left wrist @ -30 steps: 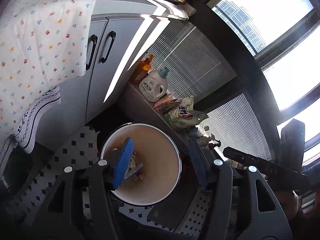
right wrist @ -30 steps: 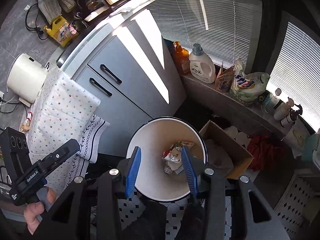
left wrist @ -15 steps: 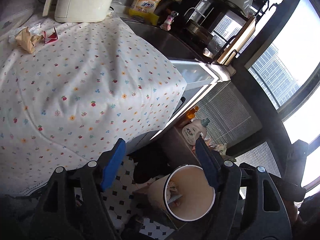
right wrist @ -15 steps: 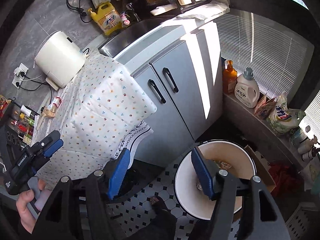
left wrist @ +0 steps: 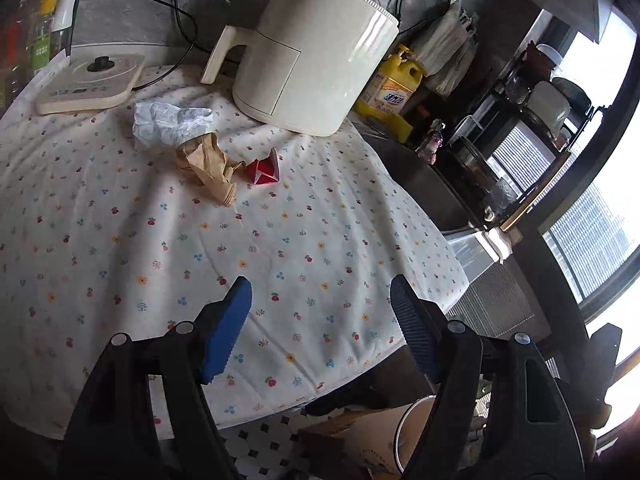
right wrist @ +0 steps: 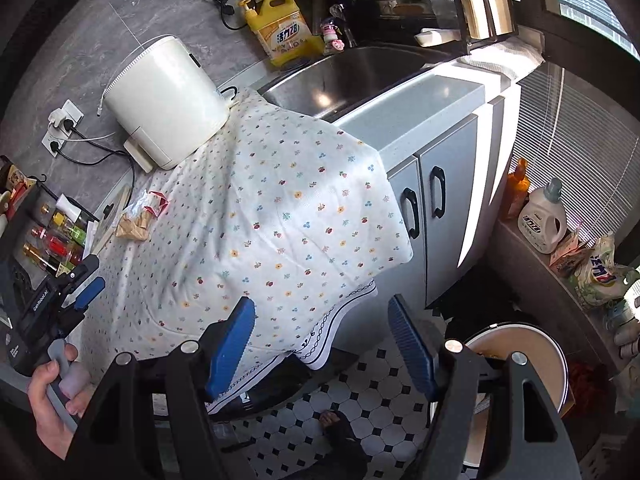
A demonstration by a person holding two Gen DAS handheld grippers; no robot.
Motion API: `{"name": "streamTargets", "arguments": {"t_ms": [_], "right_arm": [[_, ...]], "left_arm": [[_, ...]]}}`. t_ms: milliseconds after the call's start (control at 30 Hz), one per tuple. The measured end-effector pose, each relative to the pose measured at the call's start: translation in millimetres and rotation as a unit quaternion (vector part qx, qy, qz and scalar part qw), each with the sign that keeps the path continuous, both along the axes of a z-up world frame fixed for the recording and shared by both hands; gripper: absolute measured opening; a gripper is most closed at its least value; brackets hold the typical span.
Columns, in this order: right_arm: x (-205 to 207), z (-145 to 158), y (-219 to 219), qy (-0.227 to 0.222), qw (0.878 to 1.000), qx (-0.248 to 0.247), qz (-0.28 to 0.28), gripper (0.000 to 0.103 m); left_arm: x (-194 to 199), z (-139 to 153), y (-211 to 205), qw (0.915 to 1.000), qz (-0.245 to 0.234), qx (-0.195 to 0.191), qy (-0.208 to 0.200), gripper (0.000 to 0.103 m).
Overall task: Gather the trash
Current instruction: 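Move both tools back over the counter trash, then grasp a white tissue with the left tool while the right tool grasps the red carton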
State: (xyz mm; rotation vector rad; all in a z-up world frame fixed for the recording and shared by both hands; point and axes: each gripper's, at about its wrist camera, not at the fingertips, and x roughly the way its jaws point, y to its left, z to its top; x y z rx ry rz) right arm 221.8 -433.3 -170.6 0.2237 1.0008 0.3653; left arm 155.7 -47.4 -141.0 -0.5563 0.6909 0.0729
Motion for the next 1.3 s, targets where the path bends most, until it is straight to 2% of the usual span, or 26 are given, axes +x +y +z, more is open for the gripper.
{"name": "streamTargets", "arguments": {"t_ms": [300,533,733,933,1000,1033,1100,1200,1300], "right_arm": [[13.9,3.9,77.6,-0.004,1.000,-0.011,0.017,0.068],[22.0,2.0,126.7,-0.006,1.000,-0.016,0.005,0.068],[23.1,1.8,145.6,-0.005,0.999,-0.025,-0.021,0.068],[22.5,1.3,144.6,0.000,0.998,-0.040,-0.057,0.068],[23.6,1.0,144.9,0.001,0.997,-0.044,-0.065,0.068],[23.9,0.6,145.7,0.001,0.997,-0.046,-0.067,0.068],[24.8,-0.5,149.4,0.003,0.997,-0.048,-0.068,0.068],[26.3,-2.0,158.2,0.003,0.997,-0.050,-0.062,0.068],[28.3,-2.3,170.7,0.002,0.997,-0.048,-0.054,0.068]], "left_arm": [[10.2,-4.1,89.8,0.9993,0.034,-0.009,-0.011,0.071],[36.4,-13.0,147.6,0.9991,0.039,-0.013,-0.008,0.069],[71.6,-26.0,182.1,0.9993,0.036,-0.006,0.005,0.069],[104.3,-45.9,210.4,0.9981,0.046,-0.020,0.034,0.068],[111.8,-51.2,213.2,0.9981,0.038,-0.028,0.040,0.063],[114.4,-53.3,213.0,0.9981,0.032,-0.031,0.042,0.056],[117.3,-56.8,210.3,0.9981,0.020,-0.033,0.049,0.028],[109.1,-54.8,205.6,0.9985,0.018,-0.031,0.040,0.006],[94.6,-48.9,199.0,0.9993,0.003,-0.031,0.022,0.004]]}}
